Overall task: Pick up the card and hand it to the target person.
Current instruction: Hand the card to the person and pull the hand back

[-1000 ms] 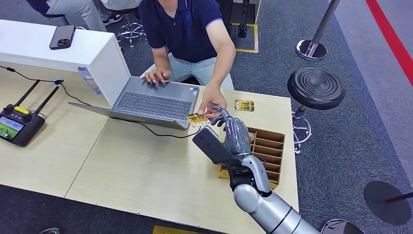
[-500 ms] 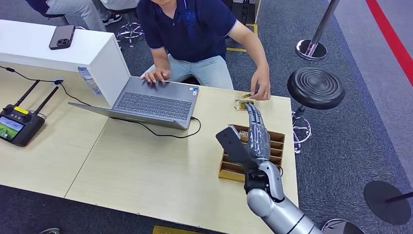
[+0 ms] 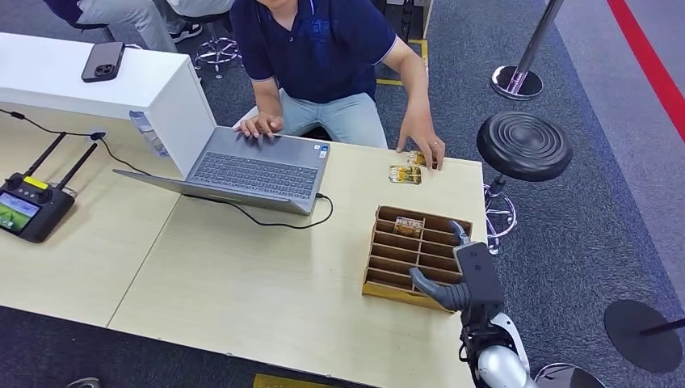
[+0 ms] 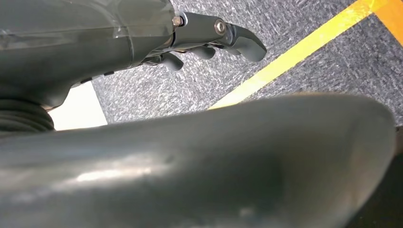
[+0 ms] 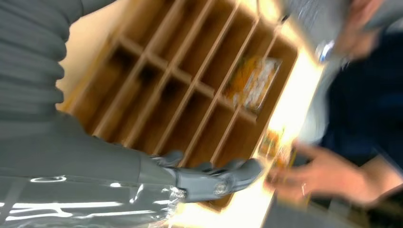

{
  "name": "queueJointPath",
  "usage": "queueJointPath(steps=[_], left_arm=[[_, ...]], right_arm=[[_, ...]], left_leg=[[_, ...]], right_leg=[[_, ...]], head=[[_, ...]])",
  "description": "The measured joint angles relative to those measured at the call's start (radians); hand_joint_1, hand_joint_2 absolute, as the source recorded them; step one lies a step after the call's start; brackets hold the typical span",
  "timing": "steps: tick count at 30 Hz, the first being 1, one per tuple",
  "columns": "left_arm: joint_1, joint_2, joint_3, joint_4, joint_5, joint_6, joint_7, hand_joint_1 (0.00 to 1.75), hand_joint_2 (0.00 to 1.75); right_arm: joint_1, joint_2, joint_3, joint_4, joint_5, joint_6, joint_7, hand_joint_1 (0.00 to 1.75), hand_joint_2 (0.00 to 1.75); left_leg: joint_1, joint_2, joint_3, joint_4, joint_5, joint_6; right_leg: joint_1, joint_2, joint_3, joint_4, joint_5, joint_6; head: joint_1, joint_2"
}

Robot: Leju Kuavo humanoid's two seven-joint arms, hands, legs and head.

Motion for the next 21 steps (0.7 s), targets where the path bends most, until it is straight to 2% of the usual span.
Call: queueJointPath(steps=[6,21], left_arm=[[-0.002,0.000,0.005,0.004,-0.011,-0.008,-0.039,0.00,0.00],[-0.002,-0.001,0.021,0.003,-0.013,-0.012,-0.044,0.00,0.00]], right_arm=[[0.002,-0.007,0.016,0.007,-0.114,0.081,-0.046,0.00,1.75],[-0.029,-0.015,0.088,0.001,-0.023,0.029,-0.006,0.00,1.75]], left_leg=[[0.000,0.004,-0.001,0.000,0.000,0.000],[0.000,0.007,0.001,-0.001,0.000,-0.001]], right_leg=[[0.000,0.004,-0.002,0.001,0.001,0.000],[0.000,0.008,-0.002,0.000,0.002,0.000]], head=[[0.000,0.000],[0.000,0.000]])
